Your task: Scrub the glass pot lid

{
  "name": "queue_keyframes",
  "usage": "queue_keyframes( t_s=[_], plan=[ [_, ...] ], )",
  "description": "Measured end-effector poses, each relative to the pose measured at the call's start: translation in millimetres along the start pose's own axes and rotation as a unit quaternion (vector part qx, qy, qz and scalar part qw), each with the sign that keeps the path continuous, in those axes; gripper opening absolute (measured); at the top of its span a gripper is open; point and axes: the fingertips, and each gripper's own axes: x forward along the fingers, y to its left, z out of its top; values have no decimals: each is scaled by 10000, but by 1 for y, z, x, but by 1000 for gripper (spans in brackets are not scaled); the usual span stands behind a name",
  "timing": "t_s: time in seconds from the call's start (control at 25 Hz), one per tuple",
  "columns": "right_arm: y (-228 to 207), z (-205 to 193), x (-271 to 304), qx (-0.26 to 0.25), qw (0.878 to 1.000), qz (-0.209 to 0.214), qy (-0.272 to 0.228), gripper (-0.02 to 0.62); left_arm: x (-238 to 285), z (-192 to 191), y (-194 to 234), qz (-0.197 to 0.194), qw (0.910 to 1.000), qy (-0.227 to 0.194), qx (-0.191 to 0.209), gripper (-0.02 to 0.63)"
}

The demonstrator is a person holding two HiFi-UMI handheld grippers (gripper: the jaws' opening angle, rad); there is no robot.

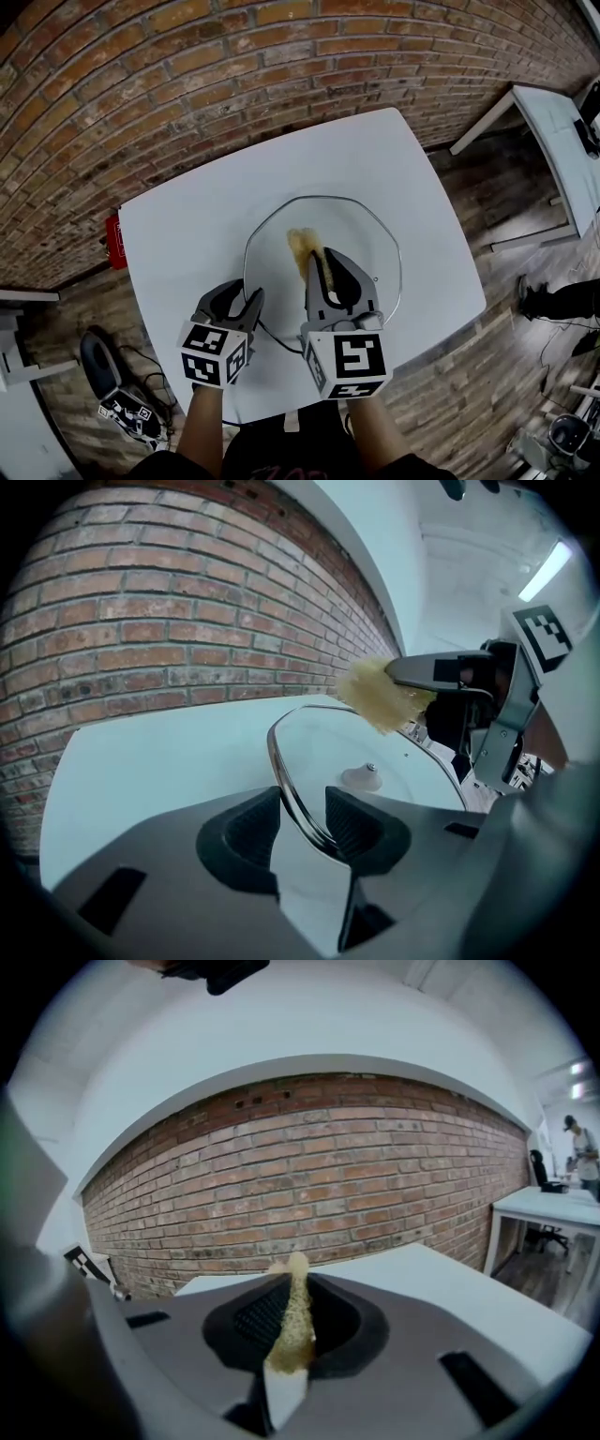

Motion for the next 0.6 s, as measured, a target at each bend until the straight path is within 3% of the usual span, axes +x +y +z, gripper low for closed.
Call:
queue_keyframes(
  t_s=[0.28,0.6],
  plan=[
    [41,-17,38,-117,9979,489,406,57,-1,0,0,-31,10000,27,-20,153],
    [42,-36,59,-200,9954,512,787,57,0,0,3,-5,10000,62,-25,153]
  ],
)
